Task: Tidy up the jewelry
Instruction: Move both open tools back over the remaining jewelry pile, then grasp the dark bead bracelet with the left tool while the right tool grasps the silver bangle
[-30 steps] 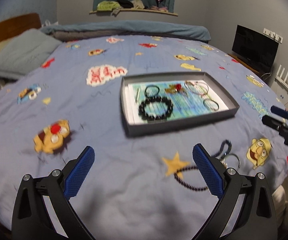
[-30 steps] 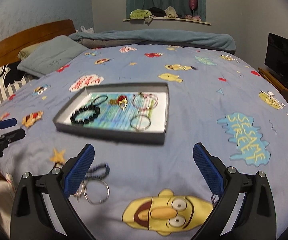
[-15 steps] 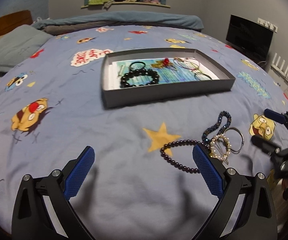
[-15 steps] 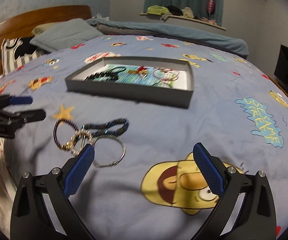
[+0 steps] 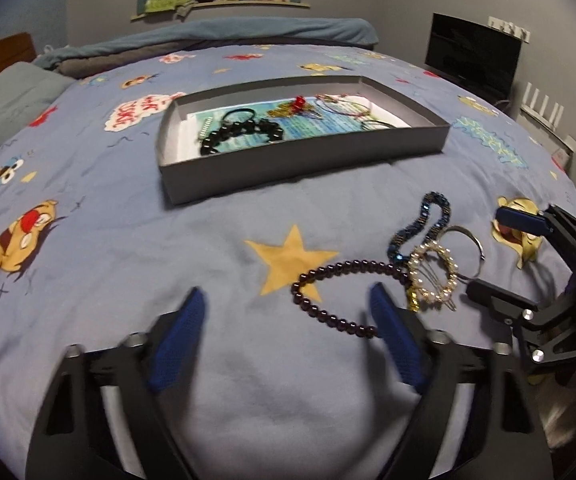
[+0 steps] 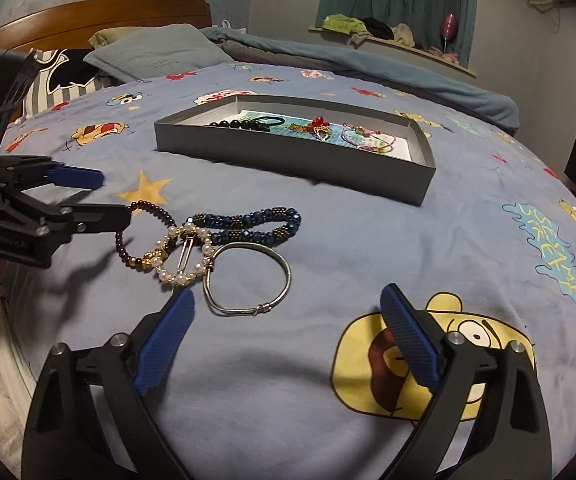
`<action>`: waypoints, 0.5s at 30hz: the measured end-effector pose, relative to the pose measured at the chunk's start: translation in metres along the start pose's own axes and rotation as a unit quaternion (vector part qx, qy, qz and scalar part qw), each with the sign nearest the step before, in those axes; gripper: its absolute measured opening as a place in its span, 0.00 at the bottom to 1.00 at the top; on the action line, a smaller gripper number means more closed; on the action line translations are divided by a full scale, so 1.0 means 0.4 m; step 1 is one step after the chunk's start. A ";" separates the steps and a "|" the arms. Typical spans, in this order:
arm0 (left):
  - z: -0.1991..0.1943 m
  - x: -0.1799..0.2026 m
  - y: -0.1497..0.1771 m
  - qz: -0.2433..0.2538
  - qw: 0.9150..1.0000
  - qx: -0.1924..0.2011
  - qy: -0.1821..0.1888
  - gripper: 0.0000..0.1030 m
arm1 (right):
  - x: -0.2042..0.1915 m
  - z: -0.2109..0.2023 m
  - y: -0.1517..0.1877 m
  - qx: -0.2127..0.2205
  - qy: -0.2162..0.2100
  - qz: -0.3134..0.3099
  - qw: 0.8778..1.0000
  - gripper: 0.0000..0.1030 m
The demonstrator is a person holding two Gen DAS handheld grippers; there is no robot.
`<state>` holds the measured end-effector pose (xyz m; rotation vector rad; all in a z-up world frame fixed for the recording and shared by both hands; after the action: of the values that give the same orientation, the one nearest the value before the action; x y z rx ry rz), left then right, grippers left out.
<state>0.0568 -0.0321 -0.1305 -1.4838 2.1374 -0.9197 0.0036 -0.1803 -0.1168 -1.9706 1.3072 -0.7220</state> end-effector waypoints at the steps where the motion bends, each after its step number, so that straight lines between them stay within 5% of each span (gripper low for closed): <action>1: 0.002 0.005 0.002 0.007 1.000 -0.001 0.000 0.64 | -0.005 0.001 -0.001 0.002 0.001 -0.004 1.000 0.85; 9: 0.003 0.016 -0.002 0.019 1.000 0.006 0.005 0.40 | -0.025 0.011 -0.001 0.010 -0.010 -0.018 1.000 0.64; 15: 0.035 0.019 0.001 0.015 1.000 -0.014 0.011 0.39 | -0.026 0.023 -0.009 0.013 -0.014 -0.017 1.000 0.61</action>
<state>0.0626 -0.0432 -0.1406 -1.4580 2.1915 -0.9034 0.0088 -0.1676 -0.1206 -1.9795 1.2442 -0.7205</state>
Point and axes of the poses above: each gripper's, at about its wrist camera, not at the fingertips, and z roughly the way its jaws point, x to its right, y to its underside, the point moved 8 cm from there along z, roughly the way its jaws point, and after that the axes turned 1 degree about x, right-handed, at the moved point
